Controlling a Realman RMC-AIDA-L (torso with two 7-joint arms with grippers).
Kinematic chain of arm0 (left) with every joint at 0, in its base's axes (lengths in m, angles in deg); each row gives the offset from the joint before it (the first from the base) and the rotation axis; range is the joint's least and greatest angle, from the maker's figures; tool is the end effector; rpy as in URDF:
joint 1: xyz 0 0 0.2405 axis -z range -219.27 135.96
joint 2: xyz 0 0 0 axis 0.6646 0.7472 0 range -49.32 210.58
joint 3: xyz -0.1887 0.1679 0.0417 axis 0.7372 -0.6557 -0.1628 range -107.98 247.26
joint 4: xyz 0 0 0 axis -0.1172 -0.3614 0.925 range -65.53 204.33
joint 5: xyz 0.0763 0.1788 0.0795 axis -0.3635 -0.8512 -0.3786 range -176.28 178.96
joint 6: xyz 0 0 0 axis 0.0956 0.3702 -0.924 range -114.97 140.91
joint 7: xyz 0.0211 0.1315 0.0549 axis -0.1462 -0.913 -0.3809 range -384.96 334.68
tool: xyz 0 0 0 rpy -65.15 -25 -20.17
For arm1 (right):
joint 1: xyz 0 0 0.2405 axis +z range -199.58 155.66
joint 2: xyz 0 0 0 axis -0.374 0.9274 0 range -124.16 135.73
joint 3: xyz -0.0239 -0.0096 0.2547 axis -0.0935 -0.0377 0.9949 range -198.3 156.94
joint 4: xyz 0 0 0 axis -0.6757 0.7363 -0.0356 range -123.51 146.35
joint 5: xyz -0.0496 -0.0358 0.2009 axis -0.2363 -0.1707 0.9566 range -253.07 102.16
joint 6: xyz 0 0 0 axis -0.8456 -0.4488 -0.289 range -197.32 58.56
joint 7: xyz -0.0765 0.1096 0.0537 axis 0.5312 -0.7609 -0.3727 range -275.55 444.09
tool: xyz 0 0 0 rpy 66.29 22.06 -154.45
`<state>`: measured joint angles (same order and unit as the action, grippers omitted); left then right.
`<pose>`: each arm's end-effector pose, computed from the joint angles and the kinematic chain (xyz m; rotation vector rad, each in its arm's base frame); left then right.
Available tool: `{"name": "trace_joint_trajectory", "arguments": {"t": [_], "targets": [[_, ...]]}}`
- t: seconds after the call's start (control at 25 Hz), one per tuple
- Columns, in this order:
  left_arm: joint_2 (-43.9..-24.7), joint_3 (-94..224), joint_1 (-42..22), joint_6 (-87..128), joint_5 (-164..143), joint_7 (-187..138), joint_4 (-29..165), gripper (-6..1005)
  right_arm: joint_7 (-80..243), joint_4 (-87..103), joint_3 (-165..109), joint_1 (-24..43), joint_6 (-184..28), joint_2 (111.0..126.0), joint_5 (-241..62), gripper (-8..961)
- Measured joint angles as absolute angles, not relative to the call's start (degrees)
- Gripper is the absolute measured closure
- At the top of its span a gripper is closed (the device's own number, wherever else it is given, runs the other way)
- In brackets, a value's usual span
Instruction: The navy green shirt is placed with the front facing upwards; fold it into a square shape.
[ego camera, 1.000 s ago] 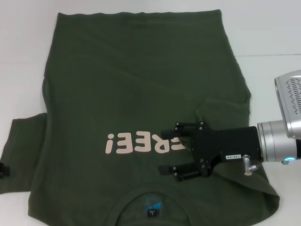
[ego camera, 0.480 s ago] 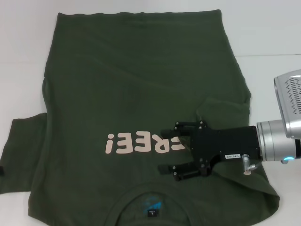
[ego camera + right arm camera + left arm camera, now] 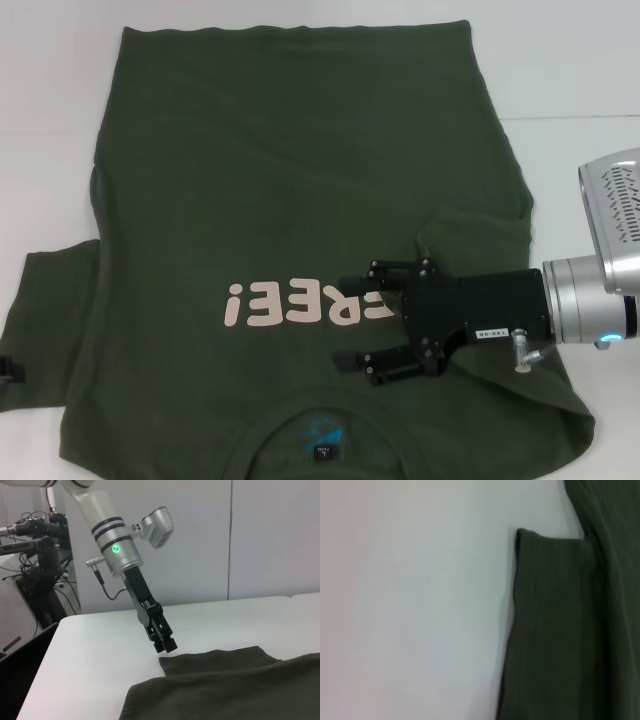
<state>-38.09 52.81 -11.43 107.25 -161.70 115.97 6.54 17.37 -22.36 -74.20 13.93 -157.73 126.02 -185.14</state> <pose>-0.3591 0.2941 0.1006 -1.8254 -1.9360 -0.0414 0.2129 0.3317 -0.0454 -2.9627 0.1639 0.6800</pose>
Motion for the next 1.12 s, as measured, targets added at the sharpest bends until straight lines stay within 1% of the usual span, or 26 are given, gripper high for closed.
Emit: {"name": "trace_joint_trajectory", "arguments": {"t": [1.12], "targets": [[-38.1,50.83,-11.05,105.96,-162.19,116.3,7.61,92,17.39,-22.07,-74.2,13.96,-157.71,126.02,-185.14,69]]}}
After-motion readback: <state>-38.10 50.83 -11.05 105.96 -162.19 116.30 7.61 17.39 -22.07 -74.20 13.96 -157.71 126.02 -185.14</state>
